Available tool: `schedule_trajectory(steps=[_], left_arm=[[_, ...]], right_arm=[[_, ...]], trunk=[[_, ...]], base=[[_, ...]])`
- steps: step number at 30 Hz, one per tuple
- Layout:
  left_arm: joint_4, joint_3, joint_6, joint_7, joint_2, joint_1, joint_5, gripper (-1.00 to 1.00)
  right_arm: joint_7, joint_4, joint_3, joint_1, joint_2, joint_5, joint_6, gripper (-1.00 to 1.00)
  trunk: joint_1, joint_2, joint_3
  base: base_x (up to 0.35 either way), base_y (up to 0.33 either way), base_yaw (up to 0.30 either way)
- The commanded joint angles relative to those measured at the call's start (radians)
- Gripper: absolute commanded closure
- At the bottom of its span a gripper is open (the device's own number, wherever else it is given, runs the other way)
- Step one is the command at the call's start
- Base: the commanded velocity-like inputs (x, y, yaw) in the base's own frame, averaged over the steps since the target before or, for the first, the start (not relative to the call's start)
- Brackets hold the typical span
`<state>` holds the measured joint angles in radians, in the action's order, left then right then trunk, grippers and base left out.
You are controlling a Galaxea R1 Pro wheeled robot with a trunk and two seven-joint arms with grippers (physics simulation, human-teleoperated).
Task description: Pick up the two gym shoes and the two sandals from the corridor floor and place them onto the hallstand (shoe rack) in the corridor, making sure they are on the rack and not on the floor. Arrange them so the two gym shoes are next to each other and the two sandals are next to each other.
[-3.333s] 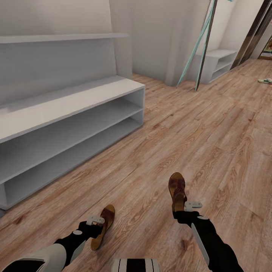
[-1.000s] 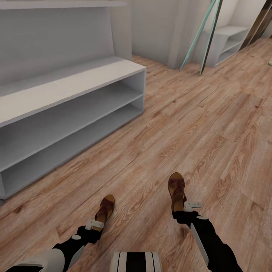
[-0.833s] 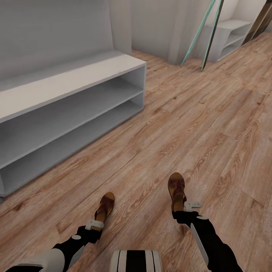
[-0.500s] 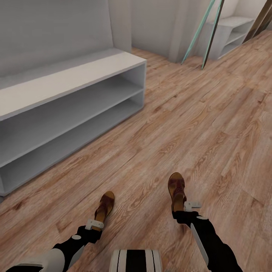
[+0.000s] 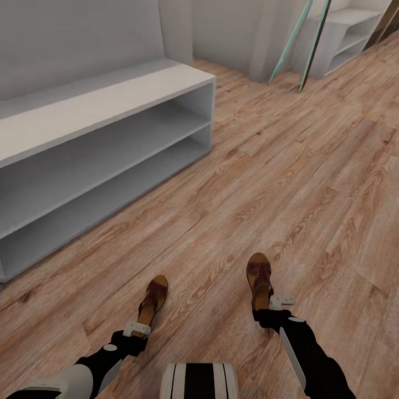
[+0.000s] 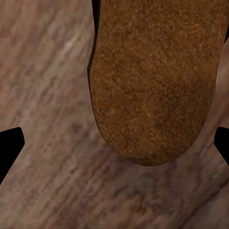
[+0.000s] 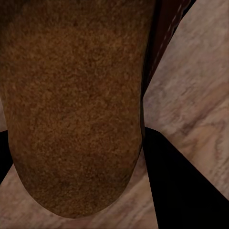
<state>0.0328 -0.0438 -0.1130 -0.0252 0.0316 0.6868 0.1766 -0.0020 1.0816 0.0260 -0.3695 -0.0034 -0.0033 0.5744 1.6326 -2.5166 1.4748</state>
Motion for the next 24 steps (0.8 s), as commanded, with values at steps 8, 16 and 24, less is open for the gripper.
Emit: schedule_trajectory(steps=[8,16,24], left_arm=[[-0.001,-0.004,-0.003,0.001,0.001,0.000,0.004,-1.00],[-0.001,-0.004,-0.004,0.001,0.001,0.000,0.004,-1.00],[-0.001,-0.004,-0.004,0.001,0.001,0.000,0.004,-1.00]], right_arm=[[-0.003,0.001,0.000,0.000,0.000,-0.003,0.005,1.00],[-0.003,0.001,0.000,0.000,0.000,-0.003,0.005,1.00],[-0.003,0.001,0.000,0.000,-0.001,-0.003,0.005,1.00]], trunk=[[0.000,0.000,0.001],[0.000,0.000,0.001],[0.000,0.000,0.001]], base=[[0.112,0.000,0.000],[0.096,0.000,0.000],[0.004,0.000,-0.055]])
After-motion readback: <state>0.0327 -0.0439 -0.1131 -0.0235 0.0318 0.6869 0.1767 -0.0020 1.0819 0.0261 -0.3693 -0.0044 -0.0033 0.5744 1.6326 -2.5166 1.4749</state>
